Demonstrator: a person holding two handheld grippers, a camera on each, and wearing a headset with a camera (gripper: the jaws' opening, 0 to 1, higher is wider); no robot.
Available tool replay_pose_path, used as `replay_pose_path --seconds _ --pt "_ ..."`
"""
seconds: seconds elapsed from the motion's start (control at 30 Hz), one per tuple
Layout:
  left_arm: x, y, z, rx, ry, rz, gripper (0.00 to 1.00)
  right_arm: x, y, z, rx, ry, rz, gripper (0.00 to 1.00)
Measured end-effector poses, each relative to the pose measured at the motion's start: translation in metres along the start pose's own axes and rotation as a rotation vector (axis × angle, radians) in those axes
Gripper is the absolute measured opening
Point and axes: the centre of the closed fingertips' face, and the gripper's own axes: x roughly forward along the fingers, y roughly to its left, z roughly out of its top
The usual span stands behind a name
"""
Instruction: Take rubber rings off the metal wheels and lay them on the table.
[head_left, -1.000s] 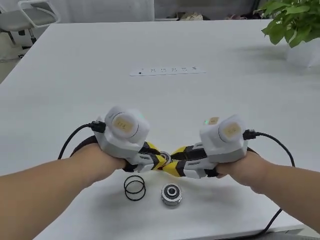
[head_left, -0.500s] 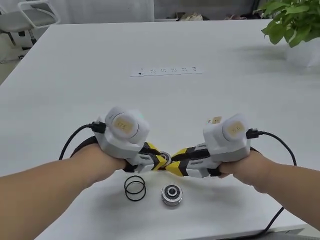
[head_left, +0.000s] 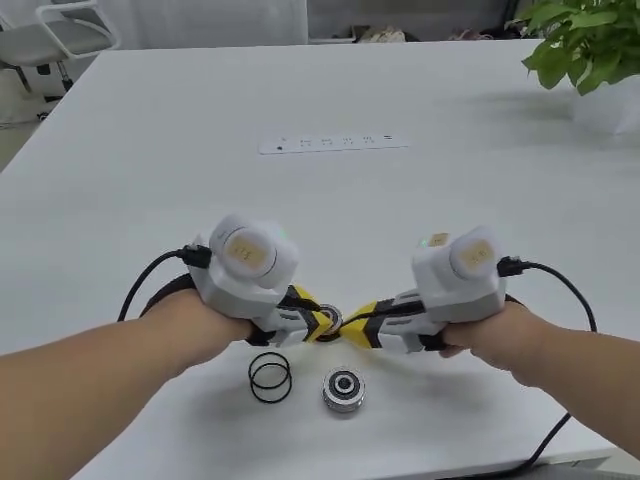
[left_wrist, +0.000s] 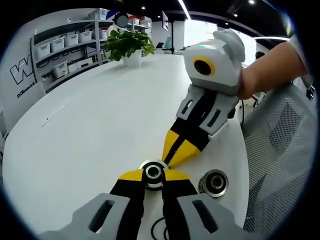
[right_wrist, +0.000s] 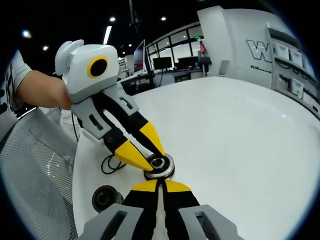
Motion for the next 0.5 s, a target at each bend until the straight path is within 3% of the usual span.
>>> replay_pose_path --seconds 0.1,0.37,0.5 --pt "0.0000 0.0000 0.0000 -0.001 -0.001 0.001 0.08 0.0006 -0.0008 -0.0002 0.010 0.001 -0.002 0.00" --pt "0.0000 0.0002 -0.0002 0.000 -0.001 0.002 0.08 -0.0012 -0.0034 0.0006 0.143 -0.010 0.001 0.00" --pt "0.0000 0.0002 -0.0002 0.000 -0.001 0.002 0.08 -0.0016 -0.0031 0.0004 0.177 -0.013 0.000 0.00"
